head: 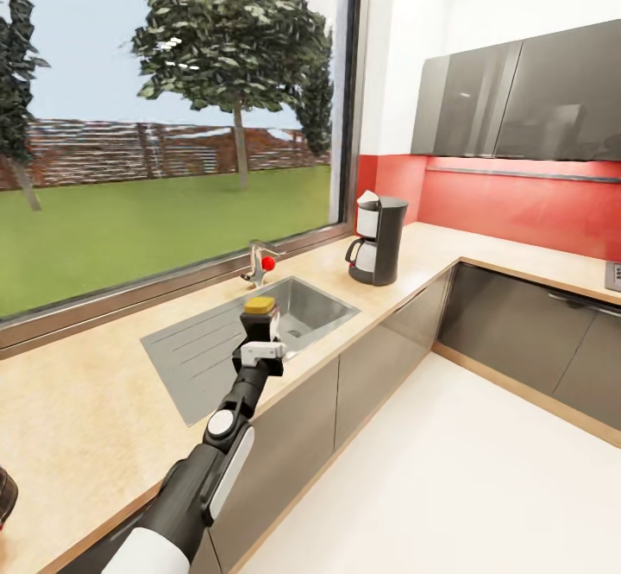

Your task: Set up a coffee station on the kitchen countertop: keep the coffee maker on the countertop, move the bottle of coffee from the kitchen shelf to the counter next to the coffee maker, place a paper coffee filter on top of the coffee maker, put the saucer next to the coffee maker with the coffee cup on the saucer, and place the electric kettle next to the coffee maker.

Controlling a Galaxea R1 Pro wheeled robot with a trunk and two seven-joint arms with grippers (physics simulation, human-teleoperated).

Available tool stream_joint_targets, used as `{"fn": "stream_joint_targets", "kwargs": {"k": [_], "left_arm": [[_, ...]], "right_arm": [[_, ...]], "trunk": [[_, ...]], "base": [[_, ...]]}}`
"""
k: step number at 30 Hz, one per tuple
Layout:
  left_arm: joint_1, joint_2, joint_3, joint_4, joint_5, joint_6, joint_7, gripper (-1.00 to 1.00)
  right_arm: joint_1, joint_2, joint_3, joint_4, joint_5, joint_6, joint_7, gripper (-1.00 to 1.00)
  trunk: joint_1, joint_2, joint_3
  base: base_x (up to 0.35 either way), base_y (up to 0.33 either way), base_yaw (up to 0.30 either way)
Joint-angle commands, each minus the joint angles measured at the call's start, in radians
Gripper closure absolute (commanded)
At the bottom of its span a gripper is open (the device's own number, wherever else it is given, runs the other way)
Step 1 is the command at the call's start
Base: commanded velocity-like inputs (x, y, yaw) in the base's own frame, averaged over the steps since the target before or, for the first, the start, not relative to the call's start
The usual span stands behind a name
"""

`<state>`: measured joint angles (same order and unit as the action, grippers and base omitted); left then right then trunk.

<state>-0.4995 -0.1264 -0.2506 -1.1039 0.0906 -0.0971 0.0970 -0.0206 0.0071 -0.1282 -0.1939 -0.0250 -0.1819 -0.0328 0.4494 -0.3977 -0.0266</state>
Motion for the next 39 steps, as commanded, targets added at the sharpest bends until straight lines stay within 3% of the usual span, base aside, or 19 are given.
{"fn": "stream_joint_targets", "kwargs": {"k": [1,6,14,25,39], "left_arm": [[0.002,0.002,-0.003,-0.001,0.008,-0.005,0.005,1.00],[0.040,0.007,-0.006,-0.017,0.008,-0.016,-0.002,1.00],[0.053,0.008,-0.008,-0.029,0.009,-0.017,-0.005,1.00],[0.054,0.008,-0.019,-0.029,0.005,-0.016,-0.006,1.00],[0.055,0.007,-0.020,-0.017,-0.002,-0.017,-0.006,1.00]], "right_arm": [[-0.001,0.001,-0.004,0.001,-0.003,-0.004,0.000,-1.00],[-0.001,0.001,-0.004,0.001,-0.003,-0.004,-0.001,-1.00],[-0.001,0.001,-0.003,0.001,-0.003,-0.004,-0.001,-1.00],[-0.001,-0.001,-0.002,0.001,-0.002,-0.010,-0.001,-1.00],[-0.001,-0.016,-0.002,0.001,-0.003,-0.010,-0.001,-1.00]], "trunk": [[0.001,-0.002,-0.002],[0.001,-0.002,-0.002],[0.001,-0.002,-0.002],[0.001,-0.002,-0.002],[0.001,-0.002,-0.002]], "base": [[0.000,0.000,0.000],[0.000,0.000,0.000],[0.025,0.000,0.000],[0.293,-0.012,0.000],[0.289,-0.147,0.000]]}}
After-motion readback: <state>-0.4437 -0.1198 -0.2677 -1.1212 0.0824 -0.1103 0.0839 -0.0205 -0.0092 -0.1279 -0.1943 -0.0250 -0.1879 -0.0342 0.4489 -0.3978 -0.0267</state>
